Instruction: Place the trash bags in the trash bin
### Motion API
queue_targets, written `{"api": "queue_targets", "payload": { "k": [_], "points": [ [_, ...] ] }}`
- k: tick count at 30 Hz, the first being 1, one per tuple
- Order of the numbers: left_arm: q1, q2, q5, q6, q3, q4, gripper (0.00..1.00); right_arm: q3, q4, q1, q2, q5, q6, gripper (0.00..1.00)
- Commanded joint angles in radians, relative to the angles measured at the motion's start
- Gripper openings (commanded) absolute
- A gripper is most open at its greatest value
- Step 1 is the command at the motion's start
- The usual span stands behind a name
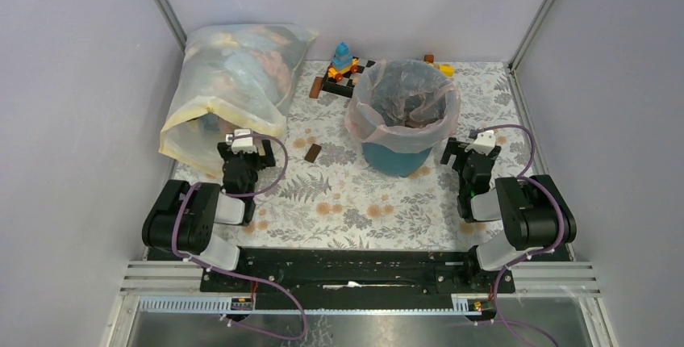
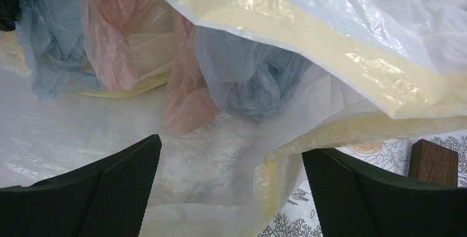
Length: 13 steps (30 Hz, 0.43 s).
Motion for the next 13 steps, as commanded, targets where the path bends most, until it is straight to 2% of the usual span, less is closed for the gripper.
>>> {"api": "queue_targets", "payload": {
  "k": [1, 13],
  "points": [
    [0.011, 0.008, 0.035, -0.022, 0.028, 0.011, 0.99, 0.005, 0.041, -0.001, -0.005, 0.030, -0.001, 1.00],
    [0.019, 0.008, 0.047, -0.027, 0.031, 0.004, 0.99, 0.004, 0.040, -0.001, -0.005, 0.029, -0.001, 1.00]
  ]
}}
